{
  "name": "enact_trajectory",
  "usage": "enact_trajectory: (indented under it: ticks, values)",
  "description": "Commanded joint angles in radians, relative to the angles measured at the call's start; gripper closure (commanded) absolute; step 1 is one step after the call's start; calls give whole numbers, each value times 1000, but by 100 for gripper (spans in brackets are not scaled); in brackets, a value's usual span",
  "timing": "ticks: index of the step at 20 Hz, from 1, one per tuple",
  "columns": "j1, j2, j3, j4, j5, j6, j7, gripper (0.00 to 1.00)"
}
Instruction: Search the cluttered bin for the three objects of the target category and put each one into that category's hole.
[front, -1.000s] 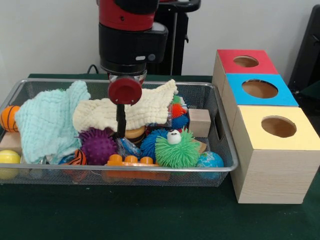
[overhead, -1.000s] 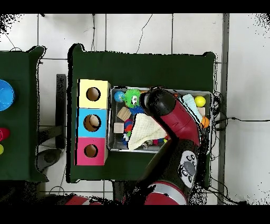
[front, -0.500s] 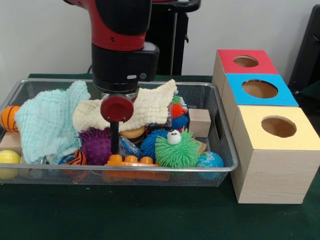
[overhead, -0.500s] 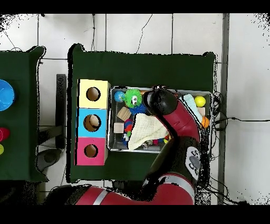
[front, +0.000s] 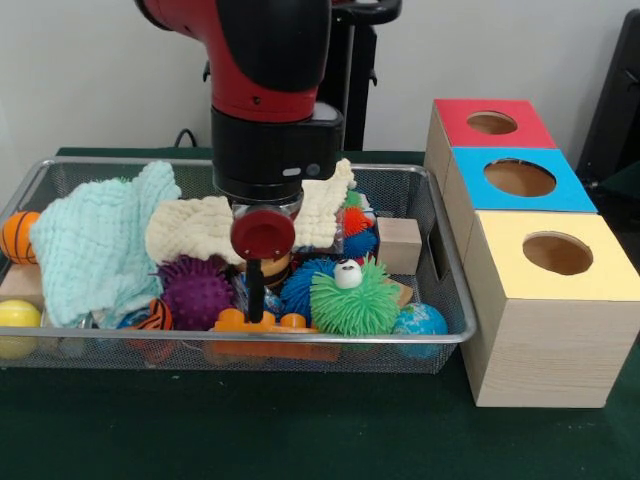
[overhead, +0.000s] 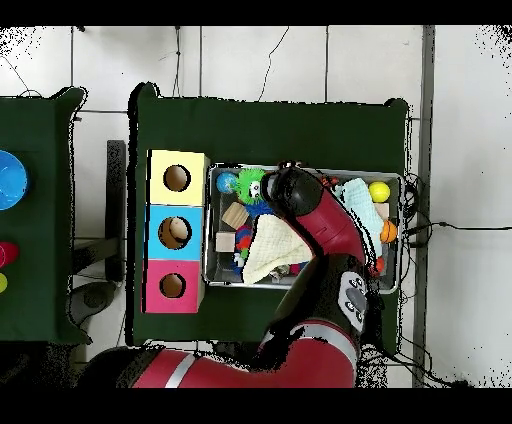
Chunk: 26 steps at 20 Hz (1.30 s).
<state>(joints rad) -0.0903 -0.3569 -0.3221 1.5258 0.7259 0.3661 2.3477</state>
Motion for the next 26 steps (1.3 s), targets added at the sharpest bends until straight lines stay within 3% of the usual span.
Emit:
enact_trajectory:
  ticks: [1,8,20,26]
  values:
    - [19,21,103,49,24,-19,209,0]
    - [9,19,103,52,21,-15,192,0]
    - [-40,-24,125,121,3,-29,138,0]
    - [-30,-53,130,169,12,-28,157,0]
